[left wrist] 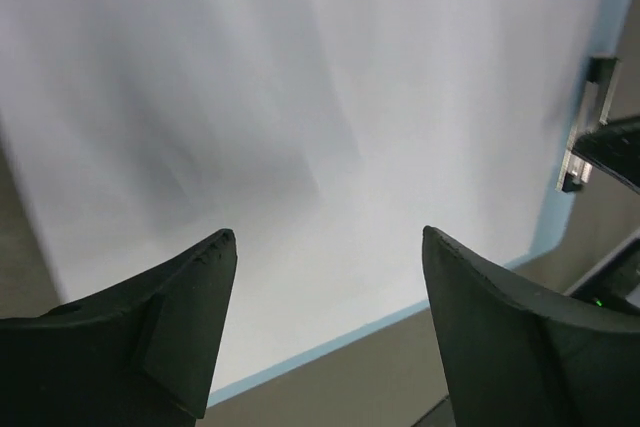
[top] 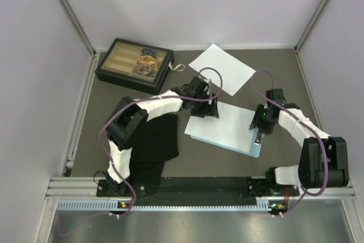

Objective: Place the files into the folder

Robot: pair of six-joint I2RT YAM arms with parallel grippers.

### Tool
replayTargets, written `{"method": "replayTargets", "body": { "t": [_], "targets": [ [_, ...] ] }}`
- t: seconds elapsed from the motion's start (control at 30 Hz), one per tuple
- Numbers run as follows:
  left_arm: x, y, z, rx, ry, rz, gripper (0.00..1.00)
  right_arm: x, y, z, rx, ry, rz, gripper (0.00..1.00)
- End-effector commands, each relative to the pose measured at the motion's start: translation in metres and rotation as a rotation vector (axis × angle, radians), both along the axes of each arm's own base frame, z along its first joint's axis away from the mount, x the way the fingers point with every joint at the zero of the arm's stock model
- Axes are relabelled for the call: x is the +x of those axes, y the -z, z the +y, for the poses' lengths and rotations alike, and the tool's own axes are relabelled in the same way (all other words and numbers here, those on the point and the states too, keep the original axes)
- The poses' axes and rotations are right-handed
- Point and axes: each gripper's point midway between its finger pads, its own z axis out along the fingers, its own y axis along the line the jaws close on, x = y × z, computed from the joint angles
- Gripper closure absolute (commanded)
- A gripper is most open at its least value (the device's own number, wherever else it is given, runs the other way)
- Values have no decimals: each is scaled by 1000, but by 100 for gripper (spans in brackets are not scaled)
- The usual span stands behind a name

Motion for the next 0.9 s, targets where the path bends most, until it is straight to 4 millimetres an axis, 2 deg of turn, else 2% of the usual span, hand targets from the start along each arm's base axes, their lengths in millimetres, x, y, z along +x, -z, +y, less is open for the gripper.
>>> {"method": "replayTargets", "body": {
  "t": [0.0,0.2,0.33,0.43,0.6,0.63,0.8,0.87],
  "targets": [
    [-19,-38,-59,-166,97,-31,24,8,2,-8,-21,42,-24,56],
    [-30,-15,-89,-175,131,1,28,3,16,-12,-31,58,8,57],
    [-30,1,-97,-139,141,-6,29,0,24,-11,-24,58,24,58],
    [-28,18,-93,-96,128,0,29,-1,27,-13,-29,67,27,69],
    [-27,43,-81,-14,117,9,30,-1,27,-15,-30,78,-2,78],
    [-28,45,-80,-7,118,14,30,-4,29,-16,-35,82,-2,84],
    [-37,61,-63,53,137,45,31,0,28,-15,-28,85,-25,100],
    [-40,62,-56,70,143,43,31,1,28,-13,-19,76,-32,100]
  ]
}}
